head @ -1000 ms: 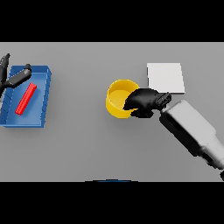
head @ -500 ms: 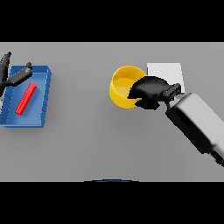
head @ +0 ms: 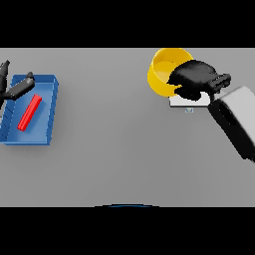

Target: Pick up the red beaker and tilt it to pour out 1 green nut into yellow bowl. Pick up the yellow bowl and place it on the metallic measuring scale.

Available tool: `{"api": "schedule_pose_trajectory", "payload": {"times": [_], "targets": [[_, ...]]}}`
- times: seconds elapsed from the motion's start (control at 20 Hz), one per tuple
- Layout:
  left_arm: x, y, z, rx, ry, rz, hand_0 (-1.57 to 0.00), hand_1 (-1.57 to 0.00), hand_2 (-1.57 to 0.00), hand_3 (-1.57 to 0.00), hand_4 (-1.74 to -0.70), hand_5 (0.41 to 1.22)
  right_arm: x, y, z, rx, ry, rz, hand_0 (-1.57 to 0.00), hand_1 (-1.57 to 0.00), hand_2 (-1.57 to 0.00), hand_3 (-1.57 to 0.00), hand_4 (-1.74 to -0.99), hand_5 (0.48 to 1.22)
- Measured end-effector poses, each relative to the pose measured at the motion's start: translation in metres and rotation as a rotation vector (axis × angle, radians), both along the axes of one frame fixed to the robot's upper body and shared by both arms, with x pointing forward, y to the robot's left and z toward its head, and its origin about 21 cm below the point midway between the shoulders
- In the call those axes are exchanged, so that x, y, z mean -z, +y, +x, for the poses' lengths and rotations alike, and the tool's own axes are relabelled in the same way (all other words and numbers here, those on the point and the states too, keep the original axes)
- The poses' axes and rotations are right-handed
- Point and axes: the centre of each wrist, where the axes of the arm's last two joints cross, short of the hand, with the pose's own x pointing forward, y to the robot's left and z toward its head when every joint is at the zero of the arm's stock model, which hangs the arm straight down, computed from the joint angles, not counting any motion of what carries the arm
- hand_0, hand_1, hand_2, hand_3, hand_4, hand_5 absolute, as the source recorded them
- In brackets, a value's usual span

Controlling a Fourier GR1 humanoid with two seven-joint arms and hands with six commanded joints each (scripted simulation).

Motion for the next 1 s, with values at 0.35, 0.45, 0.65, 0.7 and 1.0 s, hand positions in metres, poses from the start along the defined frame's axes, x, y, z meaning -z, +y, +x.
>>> {"api": "schedule_pose_trajectory", "payload": {"times": [0.35, 0.45, 0.65, 0.7, 1.0], "targets": [[-0.003, 0.0, 0.0, -0.015, 0.009, 0.0, 0.0, 0.0, 0.0, 0.0, -0.82, 0.772, 0.028, -0.042, 0.024, 0.146, 0.01, 0.014, -1.57, -1.57, -1.57, -1.18, -1.721, 1.221], [-0.001, 0.0, -0.002, -0.016, 0.018, -0.004, 0.0, 0.0, 0.0, 0.0, -0.82, 0.763, 0.031, -0.049, 0.03, 0.185, 0.018, 0.012, -1.57, -1.57, -1.57, -1.23, -1.722, 1.221], [-0.003, 0.003, 0.0, -0.024, 0.018, 0.011, 0.0, 0.0, 0.0, 0.0, -0.81, 0.753, 0.052, -0.061, 0.035, 0.213, 0.04, 0.008, -1.57, -1.57, -1.57, -1.39, -1.724, 1.221], [-0.004, 0.004, 0.0, -0.025, 0.017, 0.006, 0.0, 0.0, 0.0, 0.0, -0.81, 0.749, 0.058, -0.061, 0.037, 0.223, 0.038, 0.008, -1.57, -1.57, -1.57, -1.41, -1.724, 1.221], [-0.001, -0.002, 0.003, -0.02, 0.015, 0.005, 0.0, 0.0, 0.0, 0.0, -0.81, 0.728, 0.08, -0.066, 0.045, 0.274, 0.06, 0.002, -1.57, -1.48, -1.57, -1.51, -1.727, 1.221]]}}
